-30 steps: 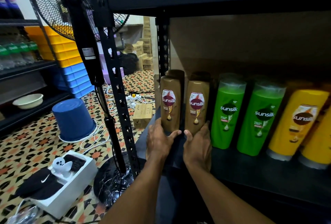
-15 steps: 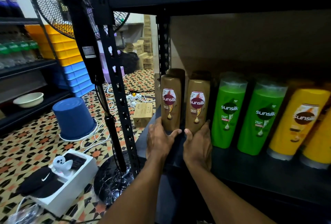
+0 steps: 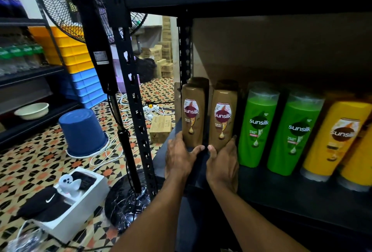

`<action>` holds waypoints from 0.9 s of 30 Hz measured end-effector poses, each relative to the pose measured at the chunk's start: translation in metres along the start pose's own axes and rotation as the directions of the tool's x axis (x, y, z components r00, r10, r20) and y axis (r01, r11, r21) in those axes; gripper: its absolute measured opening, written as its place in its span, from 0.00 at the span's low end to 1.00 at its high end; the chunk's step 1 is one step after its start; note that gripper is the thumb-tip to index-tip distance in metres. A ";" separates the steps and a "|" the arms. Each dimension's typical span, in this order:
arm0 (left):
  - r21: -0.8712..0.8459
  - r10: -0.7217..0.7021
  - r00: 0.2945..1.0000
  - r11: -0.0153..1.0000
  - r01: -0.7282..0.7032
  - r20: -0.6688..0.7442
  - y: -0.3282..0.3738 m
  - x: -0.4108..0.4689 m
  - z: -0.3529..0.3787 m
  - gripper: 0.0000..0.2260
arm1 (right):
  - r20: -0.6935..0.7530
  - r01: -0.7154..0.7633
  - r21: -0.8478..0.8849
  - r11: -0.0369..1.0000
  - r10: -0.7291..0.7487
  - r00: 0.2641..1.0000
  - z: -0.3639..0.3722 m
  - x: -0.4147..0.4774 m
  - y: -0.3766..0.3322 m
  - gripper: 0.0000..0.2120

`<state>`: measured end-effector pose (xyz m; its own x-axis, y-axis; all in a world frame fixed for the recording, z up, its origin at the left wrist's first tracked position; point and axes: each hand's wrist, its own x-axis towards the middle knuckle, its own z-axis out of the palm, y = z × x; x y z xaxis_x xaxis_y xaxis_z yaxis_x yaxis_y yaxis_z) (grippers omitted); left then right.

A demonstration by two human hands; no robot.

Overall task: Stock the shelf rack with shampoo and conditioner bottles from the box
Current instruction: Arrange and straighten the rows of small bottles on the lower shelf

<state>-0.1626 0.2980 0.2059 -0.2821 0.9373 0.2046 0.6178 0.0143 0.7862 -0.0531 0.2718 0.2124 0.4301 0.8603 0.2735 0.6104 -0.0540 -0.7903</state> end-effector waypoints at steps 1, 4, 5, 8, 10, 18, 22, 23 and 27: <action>0.000 -0.002 1.000 1.000 0.002 0.001 -0.001 0.000 0.000 0.30 | -0.001 -0.001 -0.002 1.000 0.001 1.000 0.000 0.000 0.000 0.39; 0.002 0.001 1.000 1.000 -0.001 -0.005 -0.001 0.000 0.001 0.30 | -0.001 -0.002 -0.005 1.000 0.002 1.000 0.001 0.000 0.000 0.39; 0.004 0.000 1.000 1.000 0.000 -0.008 -0.001 0.000 0.001 0.30 | -0.001 -0.003 -0.003 1.000 0.003 1.000 0.001 0.000 0.000 0.39; 0.016 0.000 1.000 1.000 0.000 -0.014 -0.002 0.000 0.002 0.30 | 0.000 -0.009 0.002 1.000 0.009 1.000 0.001 0.000 0.001 0.39; 0.025 0.019 0.999 1.000 -0.019 -0.026 -0.002 0.002 0.002 0.29 | 0.004 -0.006 0.006 1.000 0.006 1.000 0.000 0.000 0.001 0.39; -0.031 0.010 0.999 0.999 -0.012 -0.050 -0.015 0.001 0.001 0.39 | 0.078 0.002 -0.026 1.000 0.001 0.997 -0.013 -0.008 0.004 0.38; -0.017 0.022 0.999 1.000 -0.023 -0.029 -0.019 -0.016 -0.007 0.39 | 0.123 0.045 -0.040 0.998 -0.040 0.992 -0.026 -0.025 0.009 0.37; 0.003 0.037 0.999 0.999 -0.037 -0.018 -0.020 -0.021 -0.009 0.39 | 0.136 0.058 -0.039 0.998 -0.053 0.989 -0.029 -0.030 0.011 0.37; -0.003 0.102 0.995 0.995 -0.102 0.021 -0.018 -0.052 -0.019 0.32 | 0.203 0.106 -0.016 0.994 -0.101 0.974 -0.043 -0.046 0.015 0.37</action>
<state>-0.1727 0.2426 0.1925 -0.2023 0.9410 0.2712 0.6408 -0.0822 0.7633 -0.0349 0.2097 0.2118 0.2224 0.9463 0.2346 0.6628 0.0297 -0.7482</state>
